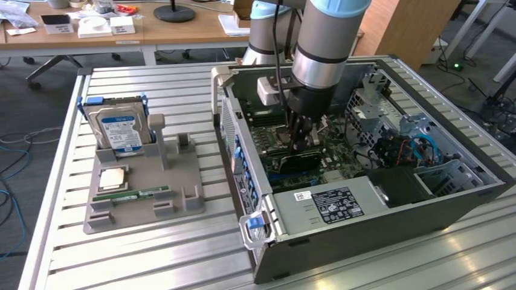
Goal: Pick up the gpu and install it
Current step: 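Press down on the gpu until it lock into place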
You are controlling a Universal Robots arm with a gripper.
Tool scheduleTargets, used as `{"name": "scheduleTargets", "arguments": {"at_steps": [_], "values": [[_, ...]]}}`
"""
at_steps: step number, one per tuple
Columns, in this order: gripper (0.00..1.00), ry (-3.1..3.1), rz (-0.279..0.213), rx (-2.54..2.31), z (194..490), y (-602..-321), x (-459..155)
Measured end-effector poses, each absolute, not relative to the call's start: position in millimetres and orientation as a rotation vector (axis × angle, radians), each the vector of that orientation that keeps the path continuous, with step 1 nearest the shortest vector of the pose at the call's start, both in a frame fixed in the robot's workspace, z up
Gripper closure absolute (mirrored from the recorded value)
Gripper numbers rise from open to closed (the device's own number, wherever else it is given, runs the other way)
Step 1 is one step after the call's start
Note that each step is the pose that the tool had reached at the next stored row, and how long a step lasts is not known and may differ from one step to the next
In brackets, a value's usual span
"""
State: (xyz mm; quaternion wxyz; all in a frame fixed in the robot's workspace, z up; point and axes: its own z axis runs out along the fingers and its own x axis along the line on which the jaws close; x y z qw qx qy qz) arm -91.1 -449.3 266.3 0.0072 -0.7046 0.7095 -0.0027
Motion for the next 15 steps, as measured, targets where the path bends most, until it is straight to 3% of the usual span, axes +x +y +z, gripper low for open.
{"name": "scheduleTargets", "arguments": {"at_steps": [15], "values": [[0.89,2.215,-0.001,-2.200,265.7,-449.7,-91.0]]}}
